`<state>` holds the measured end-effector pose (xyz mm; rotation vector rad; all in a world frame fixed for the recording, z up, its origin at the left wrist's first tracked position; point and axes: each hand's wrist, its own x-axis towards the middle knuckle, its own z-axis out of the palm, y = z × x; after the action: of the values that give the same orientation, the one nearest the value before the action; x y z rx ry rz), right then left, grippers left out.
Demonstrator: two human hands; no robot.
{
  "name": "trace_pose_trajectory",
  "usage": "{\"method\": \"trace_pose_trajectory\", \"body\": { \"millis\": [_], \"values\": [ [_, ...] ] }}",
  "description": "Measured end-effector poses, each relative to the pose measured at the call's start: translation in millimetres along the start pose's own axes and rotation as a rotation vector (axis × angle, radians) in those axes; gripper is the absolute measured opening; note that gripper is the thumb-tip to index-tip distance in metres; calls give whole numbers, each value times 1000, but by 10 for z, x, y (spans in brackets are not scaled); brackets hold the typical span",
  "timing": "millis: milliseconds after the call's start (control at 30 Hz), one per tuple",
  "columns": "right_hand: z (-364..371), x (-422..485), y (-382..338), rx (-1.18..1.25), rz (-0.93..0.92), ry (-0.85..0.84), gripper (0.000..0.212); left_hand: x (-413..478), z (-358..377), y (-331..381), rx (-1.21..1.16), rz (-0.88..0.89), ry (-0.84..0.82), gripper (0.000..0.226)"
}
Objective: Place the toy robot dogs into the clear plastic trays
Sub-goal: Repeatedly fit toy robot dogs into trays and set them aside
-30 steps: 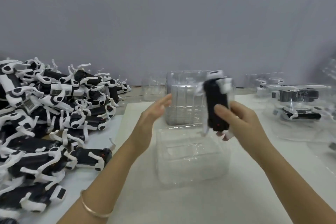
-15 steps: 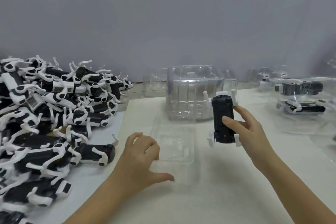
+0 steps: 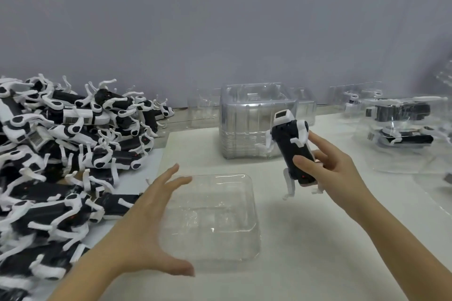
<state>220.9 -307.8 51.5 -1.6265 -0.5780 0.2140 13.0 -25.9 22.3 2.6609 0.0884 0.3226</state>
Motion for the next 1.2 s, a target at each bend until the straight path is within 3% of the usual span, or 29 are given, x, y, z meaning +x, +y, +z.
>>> {"method": "trace_pose_trajectory", "body": {
  "millis": [167,333,400,500,600,700,900,1200],
  "values": [
    [49,61,-42,-56,-57,-54,46,126,288,-49,-296,-110,148,111],
    [94,213,-133,-154,-195,-117,46,473,611,407,-289,-96,123,91],
    [80,319,-155,-244,-219,-158,46,560,693,563,-272,-109,95,95],
    [36,473,-173,-429,-215,-256,44,598,755,604,-328,-111,187,113],
    [26,589,-193,-709,-180,-356,39,621,782,451,-509,-99,256,112],
    [82,689,-231,-902,-175,-441,39,657,821,338,-620,-110,206,111],
    [298,778,-262,-956,-175,-648,36,694,937,224,-799,-131,97,103],
    [415,703,43,-1027,-321,-647,39,679,908,206,-828,-172,67,108]
  ]
}}
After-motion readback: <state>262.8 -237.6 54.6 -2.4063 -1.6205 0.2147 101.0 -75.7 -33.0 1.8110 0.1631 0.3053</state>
